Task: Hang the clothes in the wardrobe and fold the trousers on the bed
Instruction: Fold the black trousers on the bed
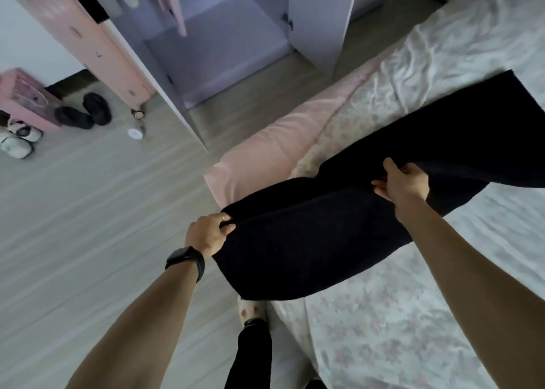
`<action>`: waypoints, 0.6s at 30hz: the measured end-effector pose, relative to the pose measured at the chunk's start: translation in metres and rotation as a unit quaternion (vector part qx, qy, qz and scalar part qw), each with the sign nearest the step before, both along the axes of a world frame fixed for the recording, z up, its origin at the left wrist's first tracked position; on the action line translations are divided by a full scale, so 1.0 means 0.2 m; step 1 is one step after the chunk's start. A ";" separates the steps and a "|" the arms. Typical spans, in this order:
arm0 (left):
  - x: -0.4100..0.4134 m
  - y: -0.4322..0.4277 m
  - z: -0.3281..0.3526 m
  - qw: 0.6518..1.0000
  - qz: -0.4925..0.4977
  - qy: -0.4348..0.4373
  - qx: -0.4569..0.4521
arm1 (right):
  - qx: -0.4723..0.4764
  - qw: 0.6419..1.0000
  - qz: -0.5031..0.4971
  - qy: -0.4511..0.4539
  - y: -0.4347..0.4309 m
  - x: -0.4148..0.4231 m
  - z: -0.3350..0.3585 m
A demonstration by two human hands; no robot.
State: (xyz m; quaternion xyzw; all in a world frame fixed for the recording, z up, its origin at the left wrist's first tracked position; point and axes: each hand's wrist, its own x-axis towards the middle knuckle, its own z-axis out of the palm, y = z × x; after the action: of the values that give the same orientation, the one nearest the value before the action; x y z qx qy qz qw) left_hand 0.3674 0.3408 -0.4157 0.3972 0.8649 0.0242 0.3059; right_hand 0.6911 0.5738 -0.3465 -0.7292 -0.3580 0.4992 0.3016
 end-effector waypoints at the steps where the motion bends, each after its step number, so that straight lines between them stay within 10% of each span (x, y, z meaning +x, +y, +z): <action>1: -0.07 0.06 -0.05 1.000 -0.006 0.005 0.000 | 0.000 1.000 0.000 -0.013 0.05 -0.07 -0.03; 12: -0.31 0.30 -0.43 0.996 -0.071 0.021 -0.056 | -0.009 0.995 0.002 -0.101 0.27 -0.42 -0.29; 18: -0.32 0.33 -0.52 0.995 -0.073 -0.045 -0.042 | -0.064 0.921 0.259 -0.284 0.22 -0.54 -0.39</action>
State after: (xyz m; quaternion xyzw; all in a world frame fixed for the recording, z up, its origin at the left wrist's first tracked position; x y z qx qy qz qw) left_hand 0.3040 0.4062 -0.5194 0.4443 0.8194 -0.0167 0.3617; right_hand 0.5823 0.6181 -0.4250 -0.7400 -0.5719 0.3539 0.0000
